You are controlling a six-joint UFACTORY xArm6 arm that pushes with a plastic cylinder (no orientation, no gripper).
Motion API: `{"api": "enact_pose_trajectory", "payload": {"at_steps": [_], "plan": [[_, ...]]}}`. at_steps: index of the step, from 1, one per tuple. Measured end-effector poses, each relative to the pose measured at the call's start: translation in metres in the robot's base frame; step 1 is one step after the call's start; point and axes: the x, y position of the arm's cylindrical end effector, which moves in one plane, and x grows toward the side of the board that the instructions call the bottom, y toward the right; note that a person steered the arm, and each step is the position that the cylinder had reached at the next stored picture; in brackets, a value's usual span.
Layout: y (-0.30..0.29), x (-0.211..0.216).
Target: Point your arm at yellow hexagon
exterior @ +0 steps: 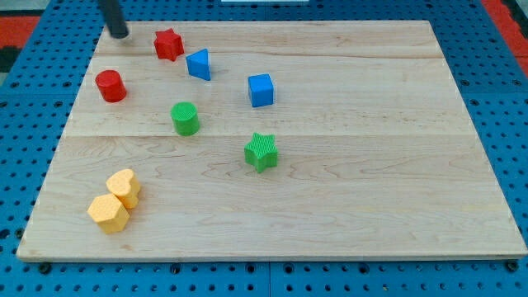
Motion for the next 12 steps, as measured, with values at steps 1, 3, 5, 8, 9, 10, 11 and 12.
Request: {"api": "enact_pose_trajectory", "payload": {"at_steps": [1,3,5,8,9,10,11,12], "plan": [[0.053,-0.007],[0.055,0.068],[0.071,0.037],[0.127,0.021],[0.213,0.038],[0.332,0.098],[0.353,0.22],[0.345,0.349]]}}
